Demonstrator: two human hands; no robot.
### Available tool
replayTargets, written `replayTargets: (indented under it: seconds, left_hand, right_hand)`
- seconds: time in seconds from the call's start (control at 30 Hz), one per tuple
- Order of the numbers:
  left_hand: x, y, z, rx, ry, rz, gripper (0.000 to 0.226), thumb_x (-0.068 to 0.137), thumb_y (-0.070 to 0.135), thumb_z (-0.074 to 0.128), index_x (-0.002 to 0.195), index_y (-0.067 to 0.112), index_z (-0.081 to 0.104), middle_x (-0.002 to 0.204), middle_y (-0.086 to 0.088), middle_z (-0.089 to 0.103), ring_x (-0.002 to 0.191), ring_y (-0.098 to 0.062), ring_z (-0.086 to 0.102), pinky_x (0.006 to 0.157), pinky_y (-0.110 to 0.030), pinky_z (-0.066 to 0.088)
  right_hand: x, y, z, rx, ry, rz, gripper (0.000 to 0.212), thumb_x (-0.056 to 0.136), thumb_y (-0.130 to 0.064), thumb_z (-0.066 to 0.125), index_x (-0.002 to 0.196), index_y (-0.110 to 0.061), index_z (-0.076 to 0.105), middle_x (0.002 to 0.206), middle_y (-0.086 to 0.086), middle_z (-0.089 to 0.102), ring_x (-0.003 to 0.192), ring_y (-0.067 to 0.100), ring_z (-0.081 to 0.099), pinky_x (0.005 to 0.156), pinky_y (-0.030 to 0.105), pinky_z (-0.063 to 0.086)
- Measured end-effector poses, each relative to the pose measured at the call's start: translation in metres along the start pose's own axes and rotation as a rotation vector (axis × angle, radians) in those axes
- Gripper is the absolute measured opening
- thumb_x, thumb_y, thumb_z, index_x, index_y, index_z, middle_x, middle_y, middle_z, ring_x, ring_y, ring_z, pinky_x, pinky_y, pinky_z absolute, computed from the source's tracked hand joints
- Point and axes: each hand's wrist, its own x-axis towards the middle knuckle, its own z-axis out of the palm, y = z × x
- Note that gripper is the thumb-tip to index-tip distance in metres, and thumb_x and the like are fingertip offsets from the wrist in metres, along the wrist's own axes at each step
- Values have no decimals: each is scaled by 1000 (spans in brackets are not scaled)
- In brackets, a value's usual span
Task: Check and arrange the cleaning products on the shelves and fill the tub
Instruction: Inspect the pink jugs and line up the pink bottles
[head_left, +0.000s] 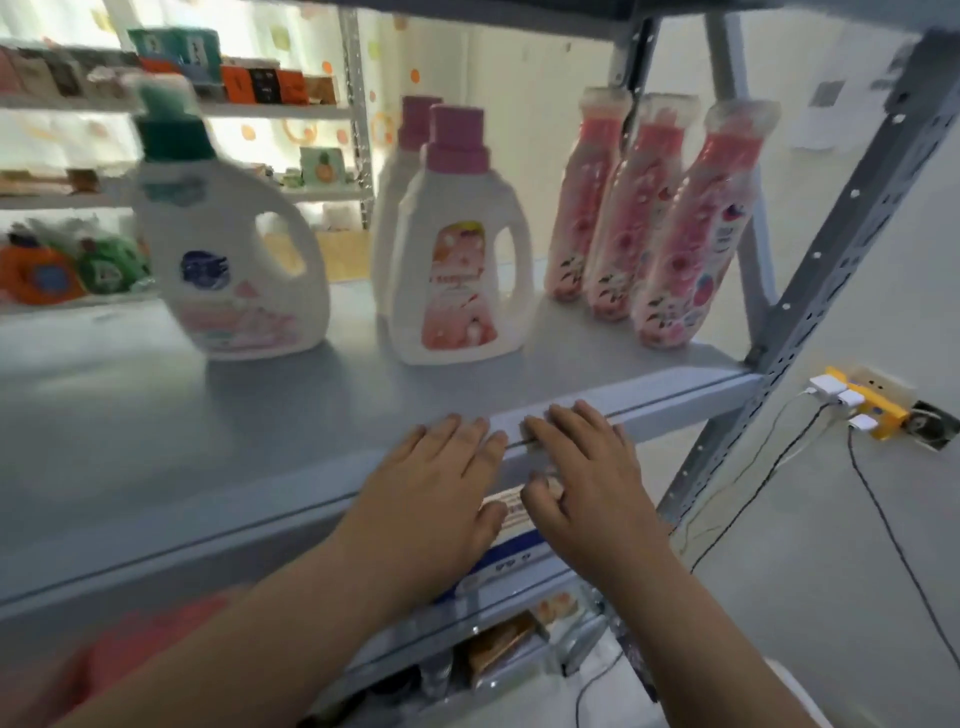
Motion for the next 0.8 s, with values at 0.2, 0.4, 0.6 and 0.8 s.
replayTargets:
  seconds: [0.2,0.4,0.6,0.8]
  left_hand:
    - [-111,-21,9,-1,109,-78,62,92,44,44,138,7,61,145,-14,57,138,-35,50,111,-55,44]
    - [-209,-18,34,-64,94,-362,56,90,42,52,133,9,64,135,-12,63,130,-37,56,105,-52,49]
    - [-290,4,62,-133,-17,-769,48,90,39,51,123,10,68,120,-9,70,114,-33,66,96,-47,56]
    - [-365,47,74,-122,-126,-1077,55,88,47,46,125,14,68,119,-1,72,112,-26,68,94,-43,56]
  right_hand:
    - [-62,-77,35,49,53,-288,52,88,-30,54,137,-15,57,143,10,57,140,29,48,115,46,42]
    - [-96,-121,89,137,-141,-484,49,83,-21,61,132,-14,60,131,7,63,129,26,55,108,43,47]
    - [-115,-157,141,233,-414,-693,46,84,-25,57,126,-10,66,122,8,66,117,29,61,98,46,55]
    - [-166,-196,175,367,-651,-870,41,83,-24,60,123,-16,65,116,-2,65,114,20,59,98,37,52]
